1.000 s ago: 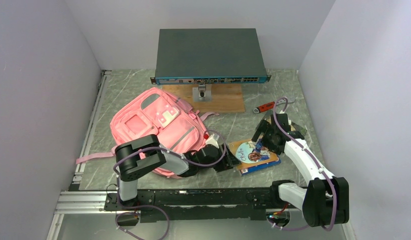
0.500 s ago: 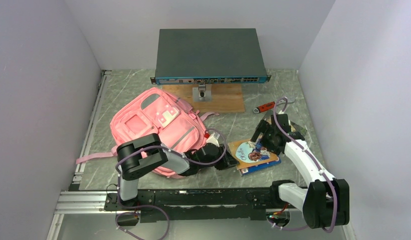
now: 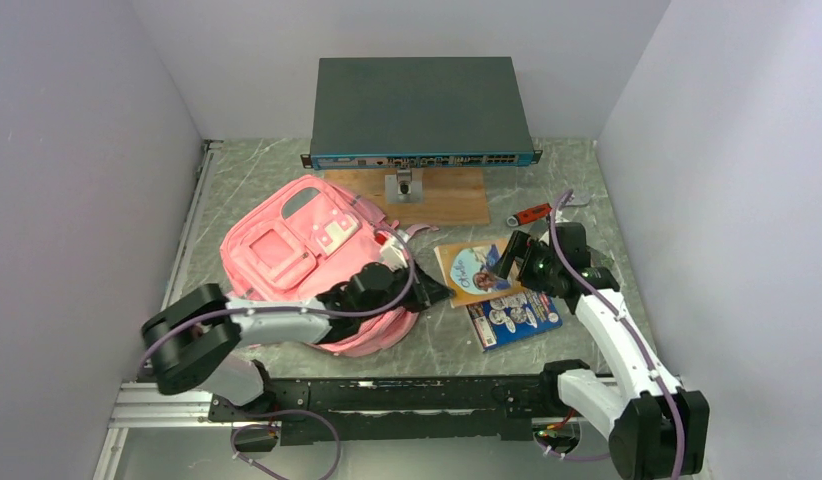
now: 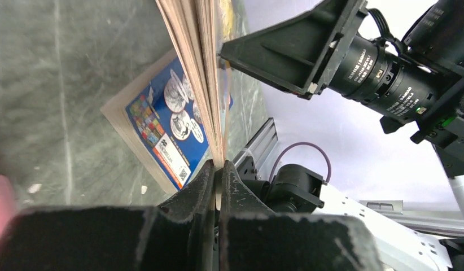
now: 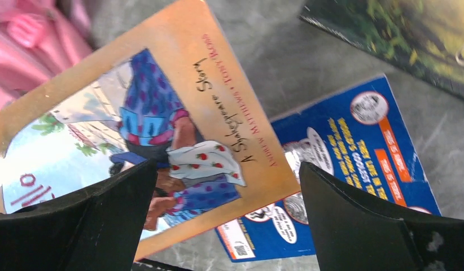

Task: Pack the student bag
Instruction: Pick up the book from the center of the board.

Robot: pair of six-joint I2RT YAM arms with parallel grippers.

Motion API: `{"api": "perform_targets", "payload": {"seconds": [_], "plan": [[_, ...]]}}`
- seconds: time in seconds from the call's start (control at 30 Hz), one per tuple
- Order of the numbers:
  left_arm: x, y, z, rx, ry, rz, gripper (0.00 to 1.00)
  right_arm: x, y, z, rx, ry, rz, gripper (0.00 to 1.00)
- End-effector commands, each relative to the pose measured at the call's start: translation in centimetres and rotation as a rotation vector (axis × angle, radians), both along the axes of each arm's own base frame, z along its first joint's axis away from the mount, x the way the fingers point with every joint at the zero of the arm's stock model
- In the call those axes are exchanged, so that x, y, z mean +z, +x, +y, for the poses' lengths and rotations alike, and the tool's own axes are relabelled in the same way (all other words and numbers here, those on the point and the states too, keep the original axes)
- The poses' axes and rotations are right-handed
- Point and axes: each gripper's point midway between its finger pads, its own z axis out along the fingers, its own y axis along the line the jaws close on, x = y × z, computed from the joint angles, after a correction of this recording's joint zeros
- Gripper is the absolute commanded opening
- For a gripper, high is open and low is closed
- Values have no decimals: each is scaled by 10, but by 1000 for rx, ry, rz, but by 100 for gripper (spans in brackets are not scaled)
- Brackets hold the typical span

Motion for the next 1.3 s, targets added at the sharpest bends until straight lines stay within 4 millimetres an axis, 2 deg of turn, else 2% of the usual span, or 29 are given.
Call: {"api": "perform_targets", "payload": {"seconds": [0.0, 0.17, 0.27, 0.4, 0.5, 0.6, 0.73, 0.83, 0.9, 1.0, 1.03, 1.27], "plan": [[18, 7, 34, -10, 38, -105, 0, 54, 15, 19, 126, 53, -166, 100], [35, 10, 80, -40, 38, -174, 0, 82, 13, 58, 281, 254, -221, 100], [47, 10, 106, -51, 42, -232, 0, 98, 11, 75, 373, 372, -249, 100], [70, 5, 137, -48, 39, -329, 0, 102, 3, 91, 476, 496, -211, 100], [90, -5, 152, -78, -8, -382, 0, 113, -6, 107, 558, 649, -216, 100], [105, -17, 158, -135, -58, -420, 0, 129, -15, 120, 640, 740, -252, 100], [119, -32, 156, -230, -89, -459, 0, 146, -27, 132, 710, 791, -255, 99], [128, -43, 155, -302, -112, -500, 0, 151, -32, 134, 723, 837, -240, 94], [130, -45, 156, -321, -108, -516, 0, 152, -36, 135, 739, 854, -237, 85], [131, -47, 158, -340, -102, -536, 0, 154, -44, 137, 763, 868, -238, 64], [132, -47, 159, -347, -103, -540, 0, 156, -47, 138, 772, 874, -247, 60], [127, -37, 156, -367, -118, -494, 0, 165, -74, 145, 840, 933, -263, 43]]}}
